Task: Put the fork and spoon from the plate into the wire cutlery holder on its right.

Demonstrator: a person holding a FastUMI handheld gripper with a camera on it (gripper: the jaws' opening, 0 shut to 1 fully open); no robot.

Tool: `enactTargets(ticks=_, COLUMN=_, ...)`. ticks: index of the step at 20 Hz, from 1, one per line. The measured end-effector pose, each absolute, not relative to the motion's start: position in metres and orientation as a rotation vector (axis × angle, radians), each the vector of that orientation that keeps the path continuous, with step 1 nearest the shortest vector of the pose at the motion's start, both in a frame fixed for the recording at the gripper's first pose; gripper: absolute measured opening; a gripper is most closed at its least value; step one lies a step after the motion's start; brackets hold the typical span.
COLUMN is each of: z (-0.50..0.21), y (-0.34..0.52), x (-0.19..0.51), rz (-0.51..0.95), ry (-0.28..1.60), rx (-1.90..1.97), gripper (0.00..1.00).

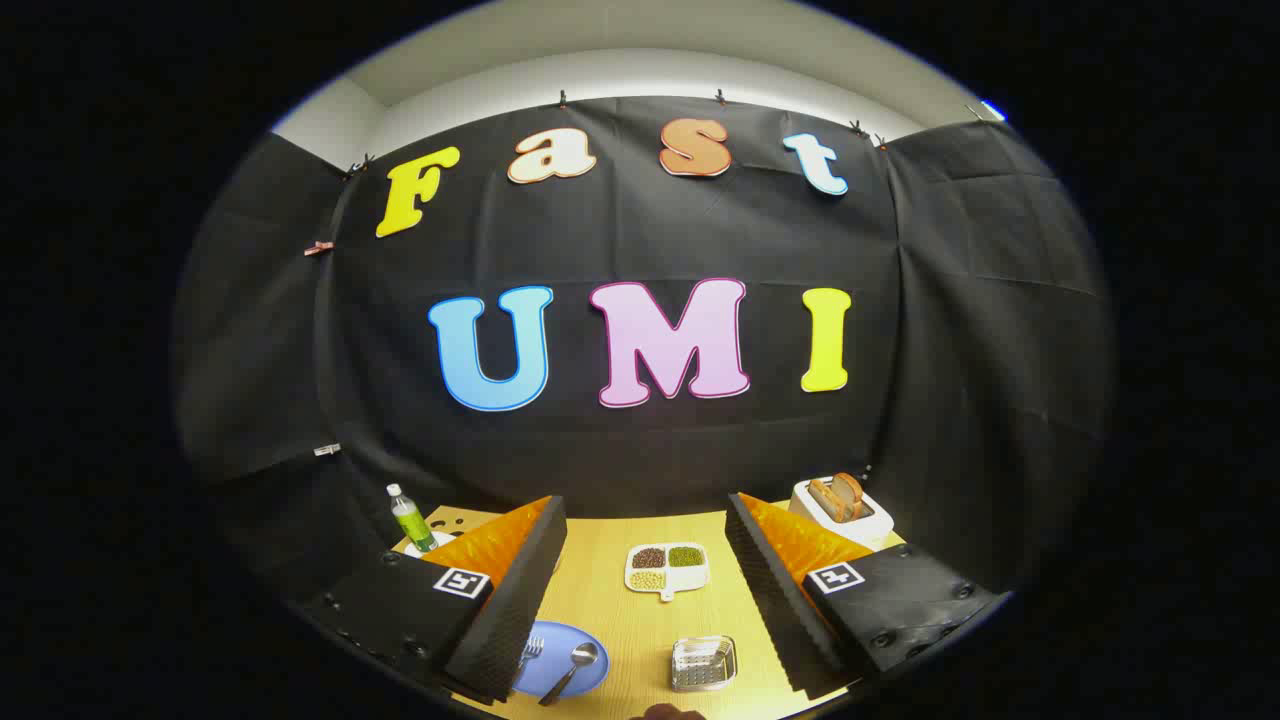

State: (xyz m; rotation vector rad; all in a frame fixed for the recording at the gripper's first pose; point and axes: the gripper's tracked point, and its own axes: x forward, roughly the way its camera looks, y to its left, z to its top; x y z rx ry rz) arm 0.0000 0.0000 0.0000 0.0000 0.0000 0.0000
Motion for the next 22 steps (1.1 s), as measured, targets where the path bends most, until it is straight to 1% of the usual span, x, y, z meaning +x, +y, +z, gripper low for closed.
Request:
enactTargets(ticks=12, z=-0.02, y=0.018, x=-0.003, rz=0.057, ry=0.062, rx=-0.024, gripper=0.99)
enactTargets(ticks=22, z=-0.038, y=0.021, x=0.011, rz=0.011, ry=0.087, rx=-0.031, gripper=0.99)
